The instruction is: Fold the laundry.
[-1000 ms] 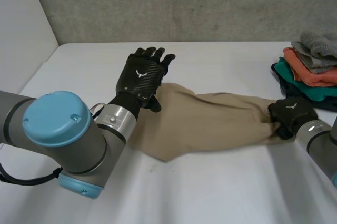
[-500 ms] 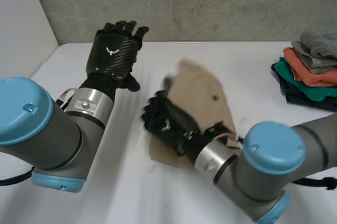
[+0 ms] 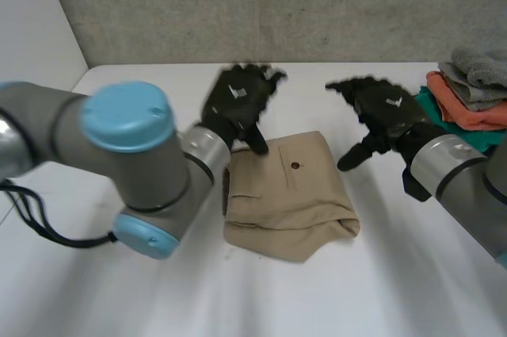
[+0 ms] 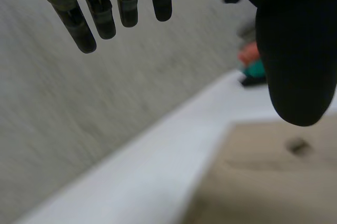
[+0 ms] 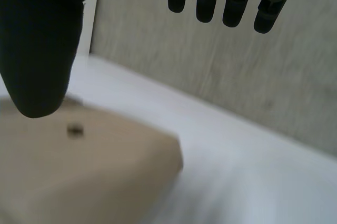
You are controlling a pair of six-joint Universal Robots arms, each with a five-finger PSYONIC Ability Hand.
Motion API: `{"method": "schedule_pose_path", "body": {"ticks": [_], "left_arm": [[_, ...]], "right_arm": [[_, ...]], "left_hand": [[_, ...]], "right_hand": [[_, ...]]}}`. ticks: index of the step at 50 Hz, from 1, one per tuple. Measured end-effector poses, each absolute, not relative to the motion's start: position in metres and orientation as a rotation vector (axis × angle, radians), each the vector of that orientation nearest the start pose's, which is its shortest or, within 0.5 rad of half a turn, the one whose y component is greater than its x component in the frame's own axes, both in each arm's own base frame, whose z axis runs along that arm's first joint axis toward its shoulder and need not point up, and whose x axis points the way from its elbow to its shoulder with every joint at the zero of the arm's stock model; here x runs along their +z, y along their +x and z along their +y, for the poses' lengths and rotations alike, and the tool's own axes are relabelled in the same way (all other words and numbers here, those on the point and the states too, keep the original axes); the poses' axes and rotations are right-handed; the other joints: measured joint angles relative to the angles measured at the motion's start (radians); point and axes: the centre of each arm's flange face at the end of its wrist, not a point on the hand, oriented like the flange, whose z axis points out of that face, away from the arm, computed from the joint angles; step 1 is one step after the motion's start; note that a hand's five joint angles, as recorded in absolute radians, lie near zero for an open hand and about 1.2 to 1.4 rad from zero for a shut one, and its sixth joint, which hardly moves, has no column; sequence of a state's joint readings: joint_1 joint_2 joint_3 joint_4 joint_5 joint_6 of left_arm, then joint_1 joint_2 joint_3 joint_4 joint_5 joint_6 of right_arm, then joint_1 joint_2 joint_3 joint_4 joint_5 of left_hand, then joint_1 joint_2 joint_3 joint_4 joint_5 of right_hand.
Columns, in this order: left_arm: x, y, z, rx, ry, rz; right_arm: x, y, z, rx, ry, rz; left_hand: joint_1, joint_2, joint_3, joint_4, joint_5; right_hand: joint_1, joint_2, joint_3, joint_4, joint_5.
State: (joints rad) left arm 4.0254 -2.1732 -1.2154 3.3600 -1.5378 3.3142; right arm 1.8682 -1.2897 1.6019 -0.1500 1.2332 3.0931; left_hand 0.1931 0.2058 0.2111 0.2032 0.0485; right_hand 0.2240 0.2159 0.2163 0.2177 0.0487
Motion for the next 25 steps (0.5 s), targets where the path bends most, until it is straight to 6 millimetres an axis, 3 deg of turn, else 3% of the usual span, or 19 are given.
{"method": "schedule_pose_path", "body": {"ticks": [7,14,16,19,25], "left_arm": [[0.154,-0.380,-0.243,-2.029,1.200,2.547],[0.134,-0.364,-0.245,-1.810,1.197,2.571],[0.136,-0.362,-0.246,-1.801,1.202,2.560],[0.153,-0.360,-0.248,-1.852,1.212,2.508],[0.219,-0.360,-0.248,-2.125,1.278,2.386]], "right_arm": [[0.162,0.266,-0.300,-1.479,-0.812,2.213],[0.130,0.274,-0.305,-1.459,-1.048,2.288],[0.130,0.275,-0.305,-1.487,-1.092,2.295],[0.141,0.276,-0.304,-1.595,-1.160,2.299],[0.183,0.282,-0.289,-1.876,-1.171,2.165]], "left_hand": [[0.000,0.000,0.000,0.000,0.000],[0.004,0.000,0.000,0.002,0.000],[0.004,0.000,0.000,0.002,0.000],[0.004,0.000,0.000,0.002,0.000],[0.004,0.002,0.000,0.002,0.000]], "right_hand": [[0.000,0.000,0.000,0.000,0.000],[-0.016,-0.012,0.000,0.000,0.000],[-0.017,-0.012,0.000,0.000,0.000],[-0.017,-0.012,0.000,0.000,0.000],[-0.017,-0.012,0.000,0.000,-0.001]]}}
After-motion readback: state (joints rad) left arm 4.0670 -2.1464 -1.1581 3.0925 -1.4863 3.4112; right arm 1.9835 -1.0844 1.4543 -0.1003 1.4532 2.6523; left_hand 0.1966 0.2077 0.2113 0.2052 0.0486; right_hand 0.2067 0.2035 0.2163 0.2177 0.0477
